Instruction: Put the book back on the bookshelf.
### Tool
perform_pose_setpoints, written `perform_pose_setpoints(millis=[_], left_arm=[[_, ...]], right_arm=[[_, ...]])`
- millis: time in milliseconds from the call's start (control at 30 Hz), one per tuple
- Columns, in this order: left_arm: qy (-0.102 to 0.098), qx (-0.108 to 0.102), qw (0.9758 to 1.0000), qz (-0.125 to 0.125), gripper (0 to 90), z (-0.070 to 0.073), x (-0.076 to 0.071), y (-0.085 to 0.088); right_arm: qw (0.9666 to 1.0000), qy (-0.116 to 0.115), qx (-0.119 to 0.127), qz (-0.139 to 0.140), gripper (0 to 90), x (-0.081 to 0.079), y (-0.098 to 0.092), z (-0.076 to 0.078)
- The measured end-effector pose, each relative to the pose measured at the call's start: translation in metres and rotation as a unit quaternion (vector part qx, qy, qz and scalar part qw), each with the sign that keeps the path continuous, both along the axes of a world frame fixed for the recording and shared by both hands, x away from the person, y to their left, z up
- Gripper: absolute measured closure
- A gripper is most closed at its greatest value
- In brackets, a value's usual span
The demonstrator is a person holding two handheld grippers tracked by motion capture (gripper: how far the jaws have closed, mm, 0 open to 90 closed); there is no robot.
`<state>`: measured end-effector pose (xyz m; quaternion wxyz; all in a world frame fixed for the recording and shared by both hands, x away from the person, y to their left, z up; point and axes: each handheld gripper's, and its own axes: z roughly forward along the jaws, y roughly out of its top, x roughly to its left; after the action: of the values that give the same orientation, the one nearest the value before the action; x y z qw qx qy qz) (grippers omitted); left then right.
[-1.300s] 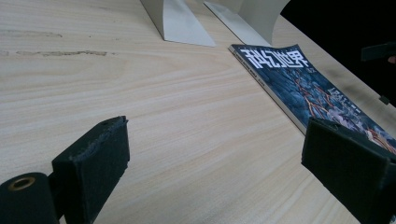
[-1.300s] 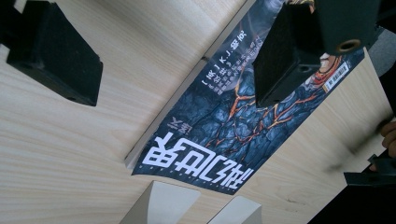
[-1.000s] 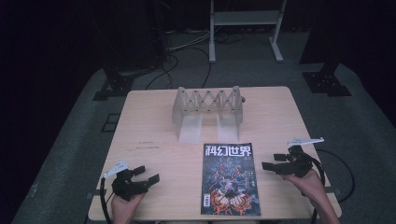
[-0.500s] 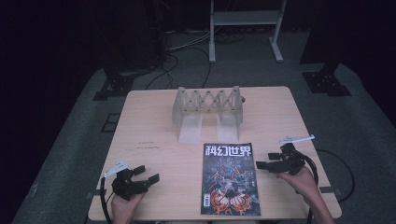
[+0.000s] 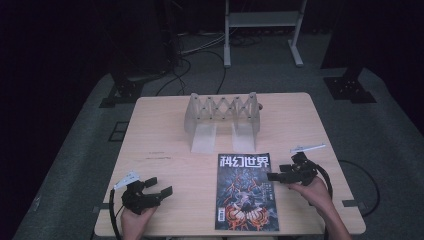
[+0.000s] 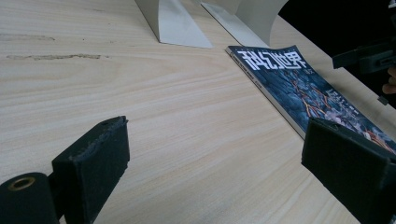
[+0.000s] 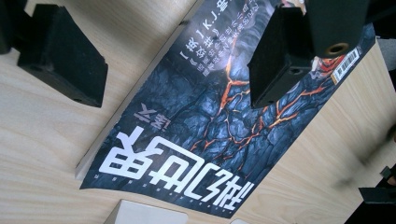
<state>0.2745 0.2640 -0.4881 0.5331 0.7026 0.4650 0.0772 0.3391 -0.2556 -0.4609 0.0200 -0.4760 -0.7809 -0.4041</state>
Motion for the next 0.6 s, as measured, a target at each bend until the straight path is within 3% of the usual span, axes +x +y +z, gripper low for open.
perform_pose_setpoints(millis=[600], left_arm=[[0.001, 0.0, 1.0, -0.005, 6.7, 0.0017, -0.0001, -0.005]], right_arm=[[0.9998, 0.019, -0.001, 0.0, 24.1, 0.0094, 0.006, -0.0109]])
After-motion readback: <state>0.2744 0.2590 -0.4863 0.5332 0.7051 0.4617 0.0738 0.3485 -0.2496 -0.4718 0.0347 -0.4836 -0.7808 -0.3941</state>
